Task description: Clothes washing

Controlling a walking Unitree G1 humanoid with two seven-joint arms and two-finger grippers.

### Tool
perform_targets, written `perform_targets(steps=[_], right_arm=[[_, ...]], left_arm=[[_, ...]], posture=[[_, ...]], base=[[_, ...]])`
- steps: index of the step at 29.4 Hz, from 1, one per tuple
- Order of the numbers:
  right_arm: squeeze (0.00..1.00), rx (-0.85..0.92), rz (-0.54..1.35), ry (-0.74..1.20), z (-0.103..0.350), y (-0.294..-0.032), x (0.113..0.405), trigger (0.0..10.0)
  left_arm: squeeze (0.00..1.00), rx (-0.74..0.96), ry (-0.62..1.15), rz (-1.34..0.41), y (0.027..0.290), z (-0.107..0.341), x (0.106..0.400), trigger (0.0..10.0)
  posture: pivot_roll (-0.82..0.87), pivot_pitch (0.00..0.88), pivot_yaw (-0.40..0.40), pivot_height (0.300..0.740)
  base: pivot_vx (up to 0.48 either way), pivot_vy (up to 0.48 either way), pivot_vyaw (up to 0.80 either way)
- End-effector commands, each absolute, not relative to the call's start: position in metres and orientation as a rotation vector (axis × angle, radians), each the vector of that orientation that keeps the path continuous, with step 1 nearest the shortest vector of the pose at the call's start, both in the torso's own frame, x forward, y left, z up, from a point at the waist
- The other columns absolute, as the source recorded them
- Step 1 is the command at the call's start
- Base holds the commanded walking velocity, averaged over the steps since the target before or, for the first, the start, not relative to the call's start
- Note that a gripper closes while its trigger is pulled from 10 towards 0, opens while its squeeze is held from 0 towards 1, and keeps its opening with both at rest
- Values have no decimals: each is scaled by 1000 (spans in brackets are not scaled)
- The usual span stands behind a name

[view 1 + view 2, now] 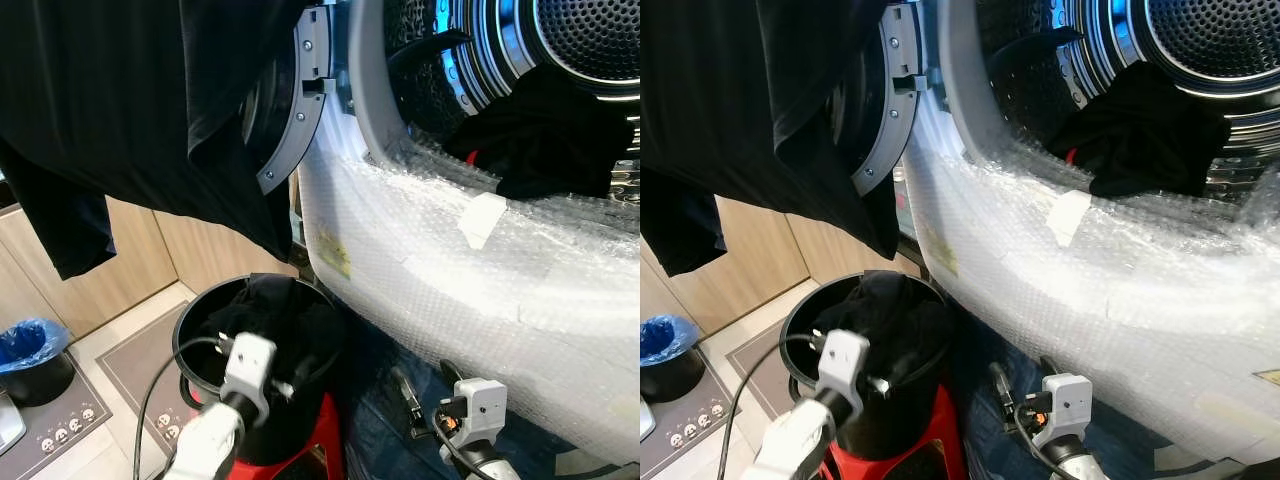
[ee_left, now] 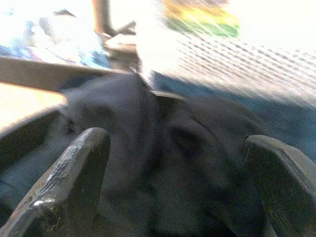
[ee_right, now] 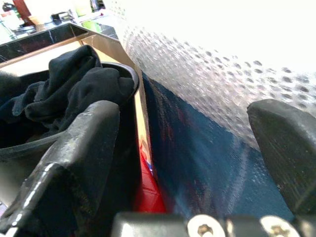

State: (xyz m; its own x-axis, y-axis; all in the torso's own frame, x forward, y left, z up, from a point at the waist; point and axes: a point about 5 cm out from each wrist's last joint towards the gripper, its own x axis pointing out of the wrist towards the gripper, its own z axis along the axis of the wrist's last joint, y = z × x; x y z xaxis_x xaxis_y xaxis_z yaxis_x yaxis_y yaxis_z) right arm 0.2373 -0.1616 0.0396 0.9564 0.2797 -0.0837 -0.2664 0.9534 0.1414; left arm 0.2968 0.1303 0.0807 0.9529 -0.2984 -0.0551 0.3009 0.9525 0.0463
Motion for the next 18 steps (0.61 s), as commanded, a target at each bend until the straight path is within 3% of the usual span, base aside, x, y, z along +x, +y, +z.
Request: perform_targets(steps=[1, 10, 18], right_arm=[[0, 132, 280, 91, 44, -162, 237, 10000], [0, 128, 280, 81, 49, -162, 234, 10000], [0, 131, 254, 94, 50, -167, 221, 10000]], left_arm=[[0, 48, 66, -279, 133, 79, 305, 10000], [0, 43, 73, -253, 132, 82, 325, 10000], [0, 42, 79, -189, 158, 79, 325, 10000]], posture=[[-55, 0, 14, 740], [-92, 0, 21, 740], [-111, 0, 21, 740]], base=[[0, 0, 0], [0, 0, 0], [0, 0, 0]])
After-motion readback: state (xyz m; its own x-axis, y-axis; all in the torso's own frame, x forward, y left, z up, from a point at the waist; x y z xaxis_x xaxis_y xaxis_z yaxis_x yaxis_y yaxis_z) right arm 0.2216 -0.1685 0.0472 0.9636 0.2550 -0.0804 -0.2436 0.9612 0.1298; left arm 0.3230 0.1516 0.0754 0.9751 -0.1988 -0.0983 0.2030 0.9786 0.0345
